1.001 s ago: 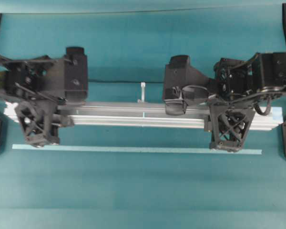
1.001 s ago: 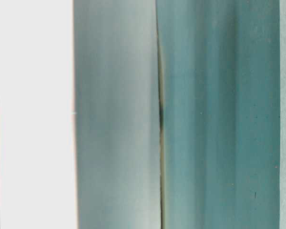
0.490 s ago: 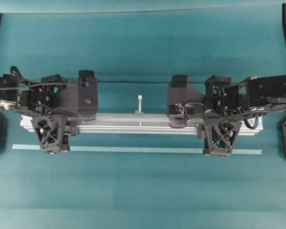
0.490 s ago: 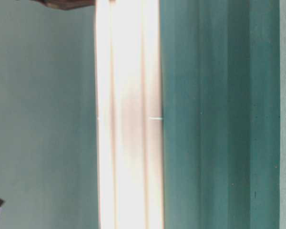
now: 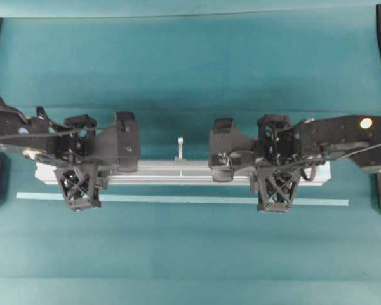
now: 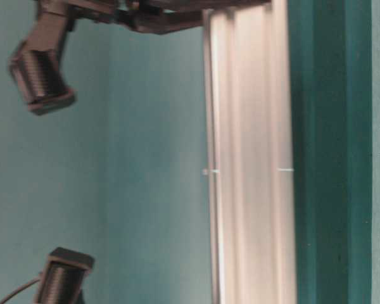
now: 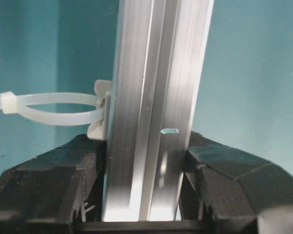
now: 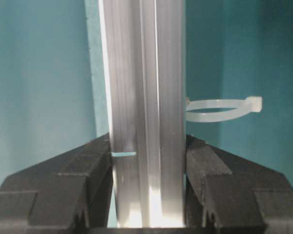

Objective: Lift the large metal rail with both hands.

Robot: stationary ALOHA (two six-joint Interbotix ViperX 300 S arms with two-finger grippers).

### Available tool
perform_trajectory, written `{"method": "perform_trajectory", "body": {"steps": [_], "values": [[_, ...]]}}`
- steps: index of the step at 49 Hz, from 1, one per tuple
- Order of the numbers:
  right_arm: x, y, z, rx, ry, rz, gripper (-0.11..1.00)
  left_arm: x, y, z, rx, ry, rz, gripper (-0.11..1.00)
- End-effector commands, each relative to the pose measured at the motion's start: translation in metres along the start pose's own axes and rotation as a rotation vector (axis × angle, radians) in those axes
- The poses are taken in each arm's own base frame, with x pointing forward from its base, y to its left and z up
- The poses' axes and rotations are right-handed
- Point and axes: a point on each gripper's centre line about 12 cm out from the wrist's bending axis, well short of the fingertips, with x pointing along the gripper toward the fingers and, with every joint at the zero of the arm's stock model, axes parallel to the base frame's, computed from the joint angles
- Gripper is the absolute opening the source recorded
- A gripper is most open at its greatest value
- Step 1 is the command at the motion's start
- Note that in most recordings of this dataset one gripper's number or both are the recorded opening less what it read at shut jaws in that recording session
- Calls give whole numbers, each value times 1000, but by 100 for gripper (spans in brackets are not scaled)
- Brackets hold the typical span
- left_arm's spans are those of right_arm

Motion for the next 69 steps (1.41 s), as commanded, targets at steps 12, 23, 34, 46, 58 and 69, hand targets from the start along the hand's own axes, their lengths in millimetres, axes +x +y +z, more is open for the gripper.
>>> {"method": "perform_trajectory", "body": {"steps": [12,23,34,46,58,69], "values": [[15,3,1,-34,-100,5,38,11,1,11,-36,-49,-4,36],[28,3,-8,-34,-94,5,38,21,0,8,-35,-50,-6,36],[38,4,-9,-33,-95,7,38,31,-3,3,-26,-48,-11,36],[42,6,-12,-35,-81,9,38,40,-8,4,-14,-60,-19,36],[45,10,-16,-36,-69,17,38,40,-10,6,-8,-69,-22,36],[45,12,-17,-34,-65,23,38,42,-12,9,4,-90,-27,36]]}}
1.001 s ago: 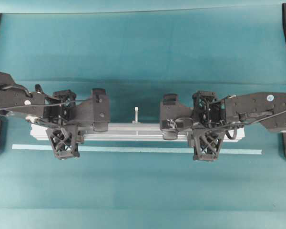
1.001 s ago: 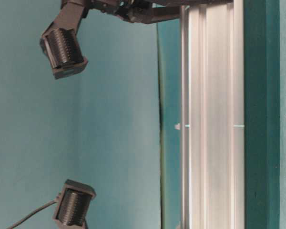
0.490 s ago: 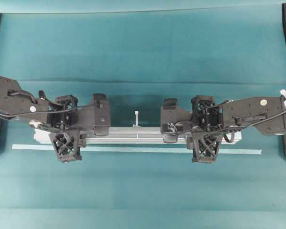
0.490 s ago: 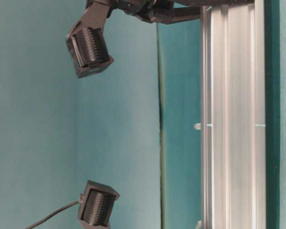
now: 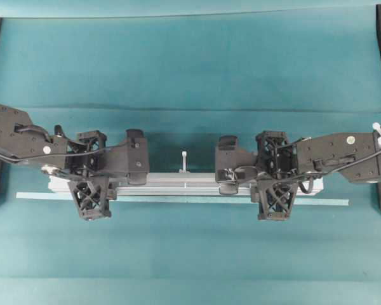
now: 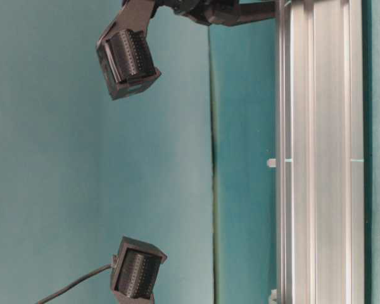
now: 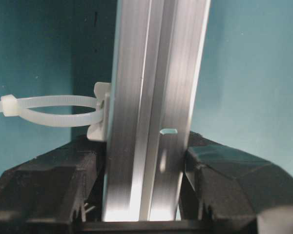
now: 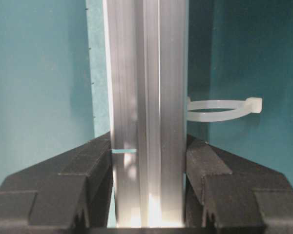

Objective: Lift the large metal rail with both hands.

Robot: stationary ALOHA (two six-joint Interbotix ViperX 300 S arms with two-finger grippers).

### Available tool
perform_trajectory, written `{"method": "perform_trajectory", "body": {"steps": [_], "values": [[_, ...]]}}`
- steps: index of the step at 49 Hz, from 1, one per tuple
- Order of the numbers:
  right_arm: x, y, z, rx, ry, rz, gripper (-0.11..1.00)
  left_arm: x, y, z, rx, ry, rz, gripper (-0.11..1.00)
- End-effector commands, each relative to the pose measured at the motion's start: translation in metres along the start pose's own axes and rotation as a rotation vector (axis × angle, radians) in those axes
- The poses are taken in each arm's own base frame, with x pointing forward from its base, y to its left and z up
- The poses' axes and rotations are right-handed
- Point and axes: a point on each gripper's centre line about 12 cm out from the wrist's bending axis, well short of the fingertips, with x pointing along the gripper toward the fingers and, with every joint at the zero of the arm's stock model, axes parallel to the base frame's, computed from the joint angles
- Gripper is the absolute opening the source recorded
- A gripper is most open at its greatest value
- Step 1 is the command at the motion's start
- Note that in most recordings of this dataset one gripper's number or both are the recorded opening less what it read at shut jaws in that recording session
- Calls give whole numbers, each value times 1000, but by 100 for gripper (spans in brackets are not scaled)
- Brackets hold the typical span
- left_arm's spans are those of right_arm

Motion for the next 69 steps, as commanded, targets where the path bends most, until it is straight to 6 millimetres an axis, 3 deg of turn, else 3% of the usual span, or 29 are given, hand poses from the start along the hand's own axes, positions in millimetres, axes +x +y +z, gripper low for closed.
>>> {"method": "perform_trajectory", "body": {"steps": [1,69], "values": [[-3,6,7,-21,-38,8,38,-7,0,15,-12,-70,-8,36],[10,7,-7,10,0,25,38,0,-1,10,3,-56,-7,36]]}}
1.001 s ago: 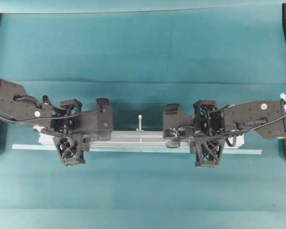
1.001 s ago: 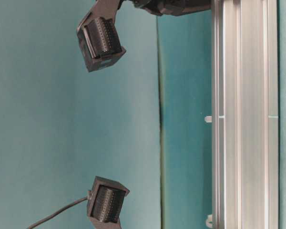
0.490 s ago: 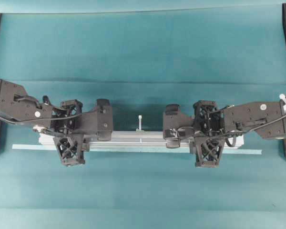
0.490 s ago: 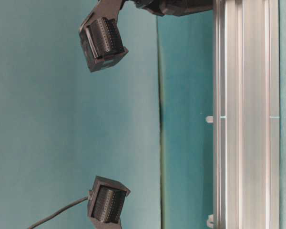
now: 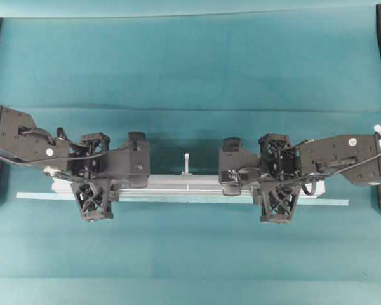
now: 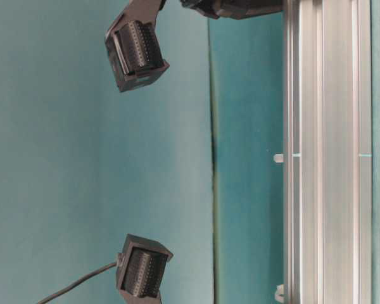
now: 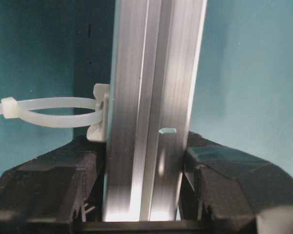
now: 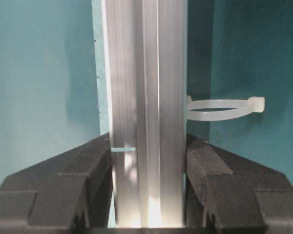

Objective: Lift the large metal rail with both hands.

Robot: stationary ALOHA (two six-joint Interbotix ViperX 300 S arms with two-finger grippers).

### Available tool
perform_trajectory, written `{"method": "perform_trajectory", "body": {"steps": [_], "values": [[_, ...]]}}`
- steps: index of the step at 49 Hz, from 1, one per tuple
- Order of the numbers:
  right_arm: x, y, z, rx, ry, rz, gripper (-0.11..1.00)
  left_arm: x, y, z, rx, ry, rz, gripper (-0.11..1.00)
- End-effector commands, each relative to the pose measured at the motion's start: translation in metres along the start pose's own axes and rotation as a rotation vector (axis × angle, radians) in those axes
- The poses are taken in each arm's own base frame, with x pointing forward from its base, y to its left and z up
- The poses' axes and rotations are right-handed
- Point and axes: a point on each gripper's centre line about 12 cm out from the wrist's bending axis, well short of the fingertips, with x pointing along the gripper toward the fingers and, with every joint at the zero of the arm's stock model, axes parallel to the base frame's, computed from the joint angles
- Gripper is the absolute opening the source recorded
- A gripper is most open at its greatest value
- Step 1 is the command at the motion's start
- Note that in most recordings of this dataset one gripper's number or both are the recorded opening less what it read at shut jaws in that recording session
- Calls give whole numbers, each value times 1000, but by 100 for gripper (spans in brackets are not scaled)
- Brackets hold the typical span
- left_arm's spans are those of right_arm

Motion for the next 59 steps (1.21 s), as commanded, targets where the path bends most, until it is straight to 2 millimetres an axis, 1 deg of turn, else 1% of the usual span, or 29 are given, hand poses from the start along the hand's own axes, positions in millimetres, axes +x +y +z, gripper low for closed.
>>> {"method": "perform_trajectory", "body": {"steps": [1,24,26,33,35,36,59], "values": [[2,5,2,-8,-12,12,38,-6,1,8,-15,-34,-2,36],[2,7,1,20,-8,29,40,-6,1,7,-11,-32,-2,36],[2,7,1,24,-8,31,46,-6,1,6,-11,-31,-2,36],[2,7,1,30,-6,32,83,-6,1,5,-8,-29,-1,36],[2,7,1,30,-6,32,90,-6,1,5,-6,-31,-2,36],[2,7,1,28,-6,32,92,-6,1,5,-6,-29,-1,36],[1,0,-2,43,1,23,92,-4,2,2,-19,-81,-8,36]]}}
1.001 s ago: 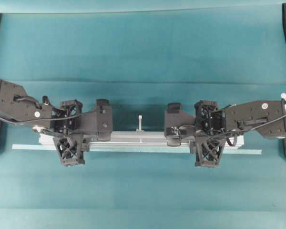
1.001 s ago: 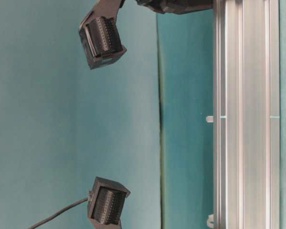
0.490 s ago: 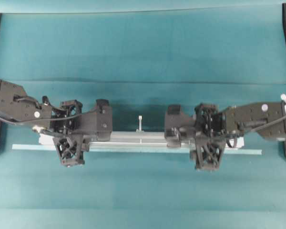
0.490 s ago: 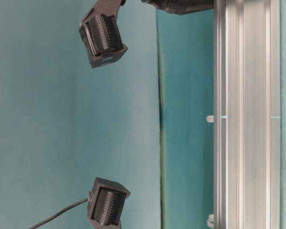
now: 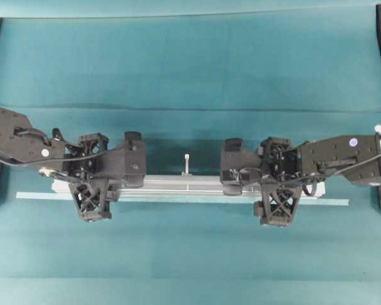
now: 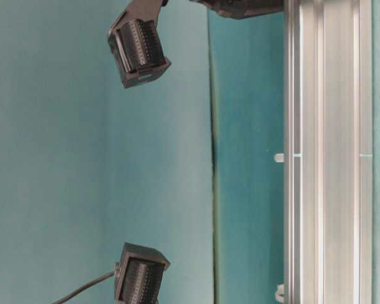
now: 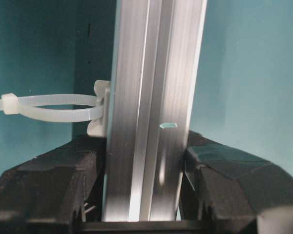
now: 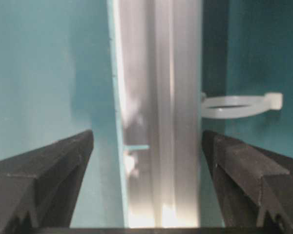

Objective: Lift the large metal rail with both hands.

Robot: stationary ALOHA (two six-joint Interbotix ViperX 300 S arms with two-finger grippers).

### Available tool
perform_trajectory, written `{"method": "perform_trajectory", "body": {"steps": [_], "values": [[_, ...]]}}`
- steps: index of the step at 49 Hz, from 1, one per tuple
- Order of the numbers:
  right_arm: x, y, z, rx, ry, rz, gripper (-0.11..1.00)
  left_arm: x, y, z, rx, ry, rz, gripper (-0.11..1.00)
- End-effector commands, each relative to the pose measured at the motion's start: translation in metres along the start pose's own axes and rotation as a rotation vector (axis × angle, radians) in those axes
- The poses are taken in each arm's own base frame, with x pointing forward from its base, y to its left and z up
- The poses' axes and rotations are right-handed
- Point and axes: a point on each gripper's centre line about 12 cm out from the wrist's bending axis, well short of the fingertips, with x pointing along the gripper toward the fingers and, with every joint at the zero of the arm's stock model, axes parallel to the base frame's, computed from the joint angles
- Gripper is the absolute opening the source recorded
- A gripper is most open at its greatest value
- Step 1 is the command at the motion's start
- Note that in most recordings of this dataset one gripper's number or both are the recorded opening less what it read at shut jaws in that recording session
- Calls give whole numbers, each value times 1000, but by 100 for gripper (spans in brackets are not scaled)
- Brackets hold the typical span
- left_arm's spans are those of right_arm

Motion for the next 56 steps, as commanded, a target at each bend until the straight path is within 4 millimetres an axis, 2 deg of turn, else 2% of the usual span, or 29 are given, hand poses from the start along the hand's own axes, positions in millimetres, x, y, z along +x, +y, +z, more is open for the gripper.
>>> {"method": "perform_trajectory", "body": {"steps": [1,20,22,29,33,42,56], "values": [[0,-1,2,-3,-5,-1,92,-5,2,8,-13,-52,-3,36],[0,-1,4,-5,-14,-1,92,-6,4,10,-25,-71,-2,37],[-1,-1,4,-5,-17,-1,92,-7,4,9,-25,-72,-2,43],[-3,0,5,-6,-23,0,92,-13,5,10,-12,-84,-1,85],[-7,0,7,-5,-37,1,92,-20,8,12,-13,-99,2,98],[-27,-1,12,0,-94,4,92,-40,12,12,-10,-111,9,98],[-88,-11,23,18,-286,0,92,-92,12,19,-17,-251,0,98]]}}
